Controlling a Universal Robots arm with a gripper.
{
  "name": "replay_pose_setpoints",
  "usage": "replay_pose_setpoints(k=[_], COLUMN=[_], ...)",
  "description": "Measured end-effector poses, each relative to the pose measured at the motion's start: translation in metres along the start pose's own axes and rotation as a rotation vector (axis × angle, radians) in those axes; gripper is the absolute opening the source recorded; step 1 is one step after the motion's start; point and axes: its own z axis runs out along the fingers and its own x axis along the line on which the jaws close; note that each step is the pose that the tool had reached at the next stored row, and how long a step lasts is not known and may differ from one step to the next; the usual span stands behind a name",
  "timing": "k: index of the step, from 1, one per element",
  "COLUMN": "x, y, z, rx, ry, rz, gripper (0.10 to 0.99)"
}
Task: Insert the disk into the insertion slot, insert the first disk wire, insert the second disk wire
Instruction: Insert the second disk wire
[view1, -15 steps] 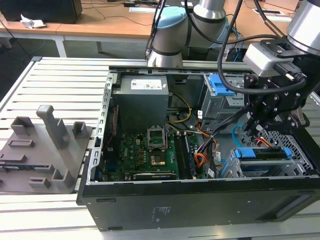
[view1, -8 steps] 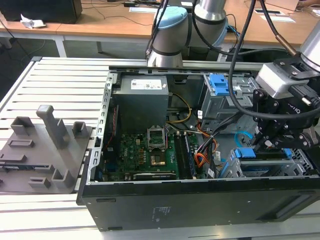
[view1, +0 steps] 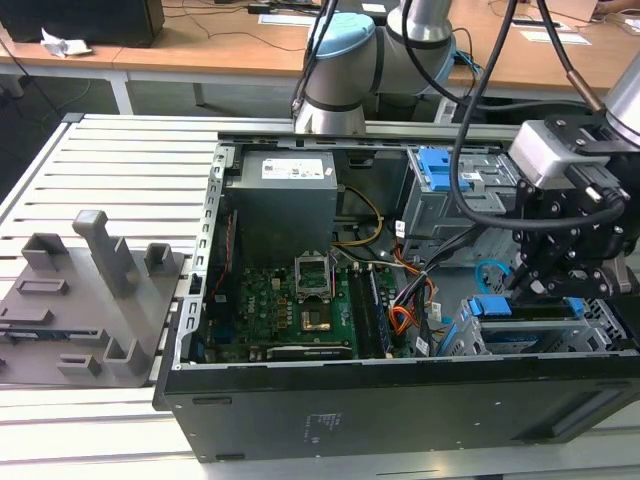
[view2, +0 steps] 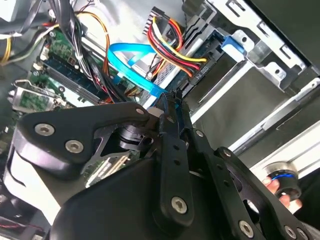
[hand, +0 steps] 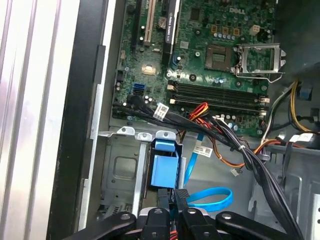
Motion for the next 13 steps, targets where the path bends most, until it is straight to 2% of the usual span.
replay_pose_setpoints(k=[3, 6, 13], x=[0.0003, 0.0010, 0.0017], y=[-0.0026, -0.0102, -0.0108], z=[0.0001, 0.0005, 0.0021], rx=[0.000, -0.001, -0.001], ry=[-0.0008, -0.0016, -0.0025], rz=[0.022, 0.028, 0.043], gripper=[0.165, 0.165, 0.165])
